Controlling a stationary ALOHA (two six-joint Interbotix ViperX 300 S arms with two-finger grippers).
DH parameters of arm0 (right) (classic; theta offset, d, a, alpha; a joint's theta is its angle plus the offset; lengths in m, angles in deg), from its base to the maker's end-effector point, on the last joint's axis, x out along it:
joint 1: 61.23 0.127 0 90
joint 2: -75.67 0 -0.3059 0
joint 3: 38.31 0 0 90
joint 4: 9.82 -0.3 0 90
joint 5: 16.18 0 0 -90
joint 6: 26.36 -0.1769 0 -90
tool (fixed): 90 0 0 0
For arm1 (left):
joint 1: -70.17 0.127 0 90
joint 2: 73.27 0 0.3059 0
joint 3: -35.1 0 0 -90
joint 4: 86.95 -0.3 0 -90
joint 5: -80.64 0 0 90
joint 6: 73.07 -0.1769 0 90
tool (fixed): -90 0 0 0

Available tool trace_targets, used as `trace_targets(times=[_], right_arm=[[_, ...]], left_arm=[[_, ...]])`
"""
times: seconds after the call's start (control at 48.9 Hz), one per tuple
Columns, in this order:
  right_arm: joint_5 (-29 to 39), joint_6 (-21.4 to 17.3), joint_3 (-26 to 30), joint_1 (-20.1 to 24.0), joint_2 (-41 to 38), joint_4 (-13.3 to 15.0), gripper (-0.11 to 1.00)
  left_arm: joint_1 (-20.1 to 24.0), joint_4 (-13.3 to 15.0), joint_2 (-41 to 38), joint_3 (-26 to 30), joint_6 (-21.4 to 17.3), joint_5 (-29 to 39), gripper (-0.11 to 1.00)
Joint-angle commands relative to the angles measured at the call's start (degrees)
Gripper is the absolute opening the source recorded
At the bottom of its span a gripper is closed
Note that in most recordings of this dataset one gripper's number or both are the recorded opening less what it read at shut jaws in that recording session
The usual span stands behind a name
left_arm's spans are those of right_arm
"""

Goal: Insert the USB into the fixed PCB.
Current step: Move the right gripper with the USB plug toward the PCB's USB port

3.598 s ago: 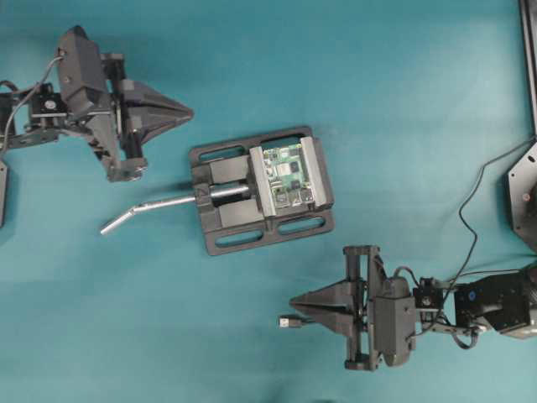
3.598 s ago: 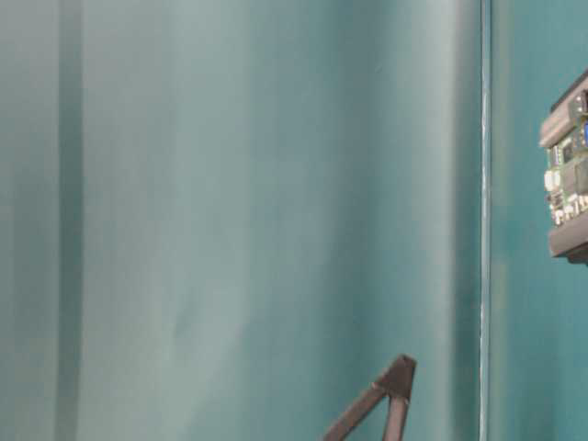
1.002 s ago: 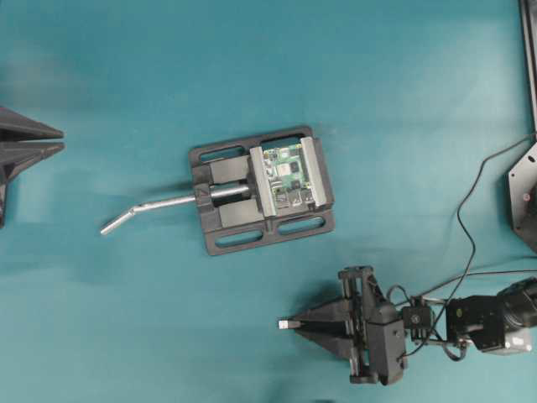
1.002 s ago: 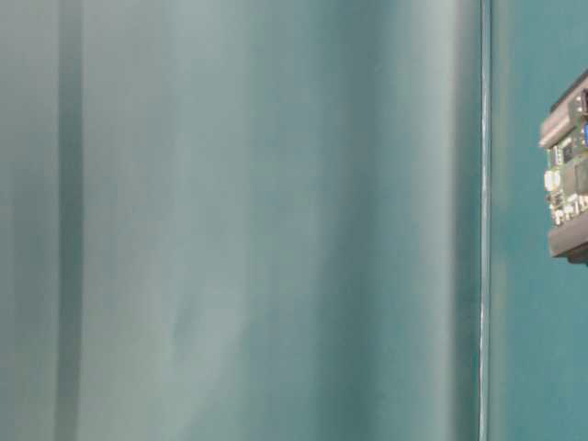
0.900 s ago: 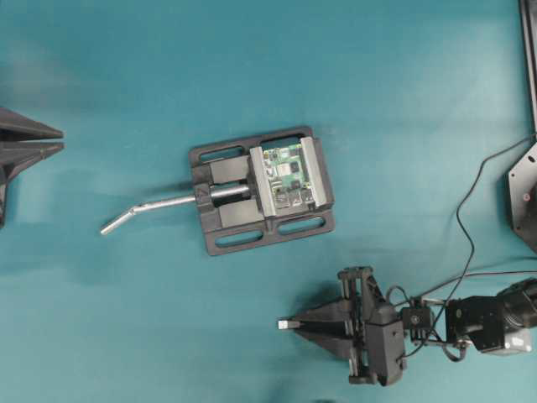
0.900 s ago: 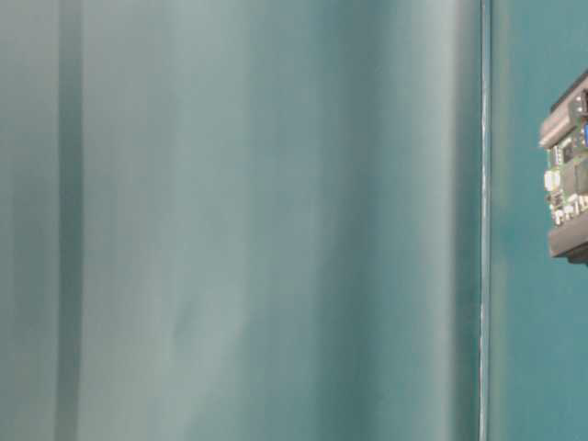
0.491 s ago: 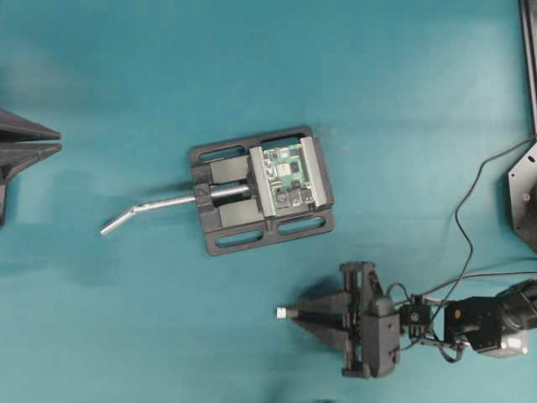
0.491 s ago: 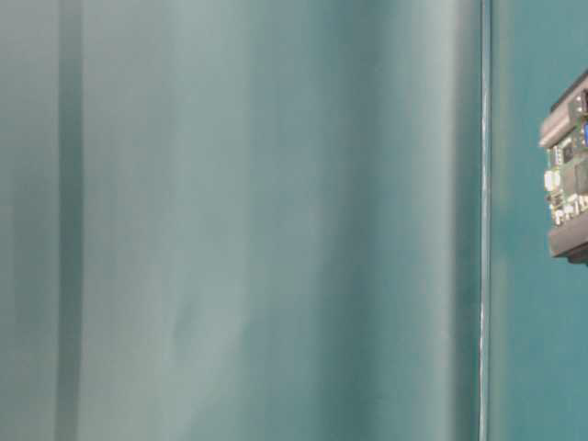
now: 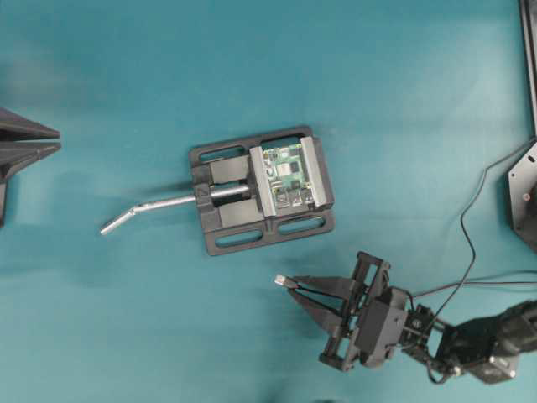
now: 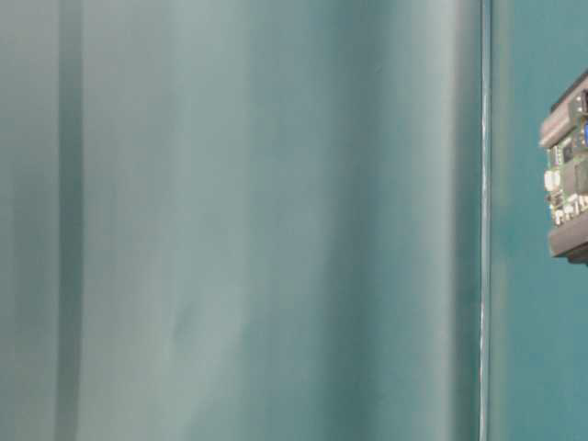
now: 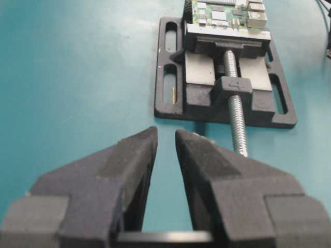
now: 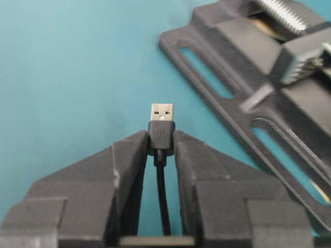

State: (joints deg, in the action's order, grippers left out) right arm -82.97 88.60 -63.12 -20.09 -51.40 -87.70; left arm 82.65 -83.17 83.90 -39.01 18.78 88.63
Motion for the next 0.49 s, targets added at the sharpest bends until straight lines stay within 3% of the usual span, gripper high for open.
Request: trace_targets(times=[0.0,0.082,0.245,0.47], right_arm=[[-3.34,1.41,2.64,0.53,0.09,-4.22,0.21],[-5.62,2.46,4.31,0.53,-0.53,-7.47,0.21],[-5.80,2.64,9.14,0.79,-3.60,-11.43,0.21],[-14.68,2.64,15.21,0.44,-5.71,-18.37,0.21]], left_arm=[[0.18,-0.18,-0.44,1.49,0.09,-0.35,0.28],[0.26,-0.18,-0.44,1.58,0.09,-0.35,0.28],[0.18,-0.18,-0.44,1.58,0.09,-0.35,0.28],[0.26,-0.18,-0.44,1.58,0.09,-0.35,0.28]])
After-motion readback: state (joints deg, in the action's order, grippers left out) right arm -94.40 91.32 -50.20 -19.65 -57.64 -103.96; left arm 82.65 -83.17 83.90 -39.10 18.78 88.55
